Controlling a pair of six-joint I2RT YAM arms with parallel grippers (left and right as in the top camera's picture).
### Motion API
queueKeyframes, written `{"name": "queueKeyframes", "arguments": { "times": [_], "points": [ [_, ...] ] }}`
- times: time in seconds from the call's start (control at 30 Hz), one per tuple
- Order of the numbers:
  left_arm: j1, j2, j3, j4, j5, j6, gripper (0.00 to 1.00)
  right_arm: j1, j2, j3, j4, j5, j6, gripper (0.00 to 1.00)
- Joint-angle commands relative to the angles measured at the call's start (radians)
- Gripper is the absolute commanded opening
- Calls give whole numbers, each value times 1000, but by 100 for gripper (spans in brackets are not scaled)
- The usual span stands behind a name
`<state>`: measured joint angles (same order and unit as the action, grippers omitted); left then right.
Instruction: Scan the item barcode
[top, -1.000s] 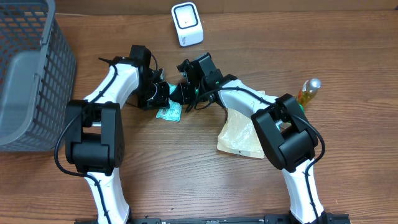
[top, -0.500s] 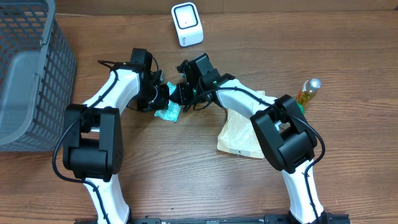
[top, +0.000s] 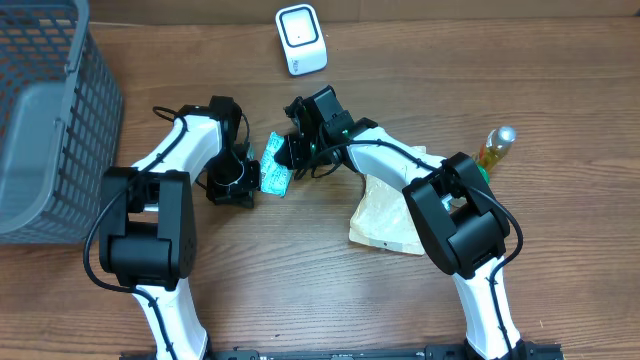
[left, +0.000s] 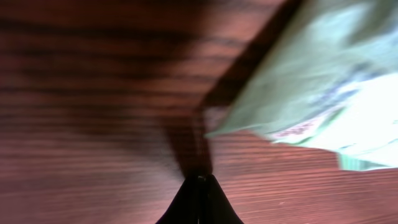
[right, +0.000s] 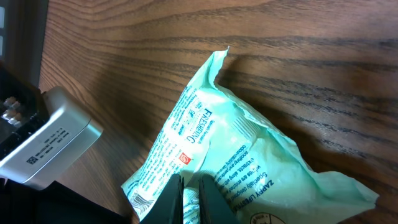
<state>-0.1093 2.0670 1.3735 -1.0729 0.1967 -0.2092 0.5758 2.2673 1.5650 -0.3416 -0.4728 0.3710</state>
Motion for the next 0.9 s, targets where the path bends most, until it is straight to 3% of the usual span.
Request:
{"name": "queueKeyframes", "arguments": {
  "times": [0.0, 0.23, 0.43, 0.87],
  "points": [
    [11, 28, -19, 4, -56, 3, 4, -18, 32, -27, -31, 124, 3, 8],
    [11, -63, 68, 29, 54, 3, 4, -18, 21, -25, -29, 79, -2, 8],
    [11, -59, 86, 147, 68, -13, 4, -18, -63, -24, -21, -90, -99, 13],
    [11, -6, 85, 242, 188, -14, 4, -11, -90, -27, -144, -90, -58, 10]
  ]
}}
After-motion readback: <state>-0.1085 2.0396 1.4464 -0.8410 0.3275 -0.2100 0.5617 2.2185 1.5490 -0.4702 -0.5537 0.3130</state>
